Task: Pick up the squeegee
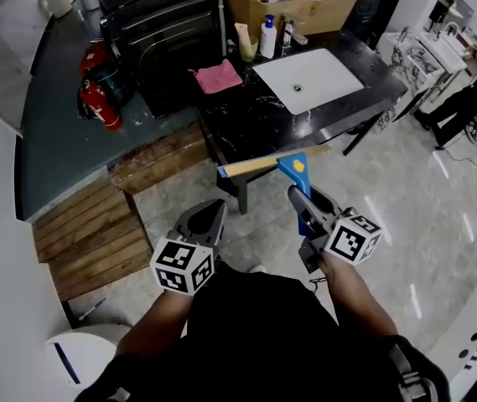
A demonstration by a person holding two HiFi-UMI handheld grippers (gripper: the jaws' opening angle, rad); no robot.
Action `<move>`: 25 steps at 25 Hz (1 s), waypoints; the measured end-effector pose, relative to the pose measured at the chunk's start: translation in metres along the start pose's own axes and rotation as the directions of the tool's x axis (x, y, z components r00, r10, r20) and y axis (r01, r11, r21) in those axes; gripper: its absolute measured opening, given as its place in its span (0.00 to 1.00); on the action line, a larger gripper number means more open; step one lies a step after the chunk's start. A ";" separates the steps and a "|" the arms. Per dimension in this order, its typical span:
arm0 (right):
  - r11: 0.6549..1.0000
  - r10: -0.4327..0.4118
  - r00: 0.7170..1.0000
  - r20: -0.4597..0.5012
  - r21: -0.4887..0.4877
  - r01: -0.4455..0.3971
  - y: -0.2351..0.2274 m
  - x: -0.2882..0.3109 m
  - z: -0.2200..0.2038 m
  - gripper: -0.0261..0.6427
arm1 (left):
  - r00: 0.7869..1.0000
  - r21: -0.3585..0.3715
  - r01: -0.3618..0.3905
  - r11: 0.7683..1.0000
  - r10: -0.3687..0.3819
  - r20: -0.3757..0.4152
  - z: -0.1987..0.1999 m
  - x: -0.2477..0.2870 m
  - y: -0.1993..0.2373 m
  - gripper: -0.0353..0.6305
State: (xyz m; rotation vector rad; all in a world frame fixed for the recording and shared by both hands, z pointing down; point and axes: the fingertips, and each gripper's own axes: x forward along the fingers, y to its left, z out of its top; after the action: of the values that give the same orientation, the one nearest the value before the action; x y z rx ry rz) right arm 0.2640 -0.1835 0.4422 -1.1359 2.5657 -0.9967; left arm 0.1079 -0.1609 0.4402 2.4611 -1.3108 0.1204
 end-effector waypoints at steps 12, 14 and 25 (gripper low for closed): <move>0.999 -0.036 0.997 0.063 0.007 0.036 0.011 0.004 0.008 0.25 | 0.999 0.029 0.020 0.999 -0.021 0.030 0.033 0.000 0.028 0.08; 0.999 -0.041 0.997 0.066 0.000 0.042 0.017 0.010 0.008 0.25 | 0.999 0.034 0.030 0.999 -0.031 0.025 0.037 -0.003 0.034 0.08; 0.997 -0.077 0.991 0.114 -0.012 0.079 0.045 0.032 0.004 0.25 | 0.996 0.051 0.085 0.995 -0.085 0.001 0.046 -0.010 0.069 0.08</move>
State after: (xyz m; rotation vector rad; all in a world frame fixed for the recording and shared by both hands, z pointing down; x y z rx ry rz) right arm 0.2159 -0.1861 0.4144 -1.2673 2.4628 -0.9014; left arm 0.0417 -0.2045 0.4129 2.5571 -1.2165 0.1300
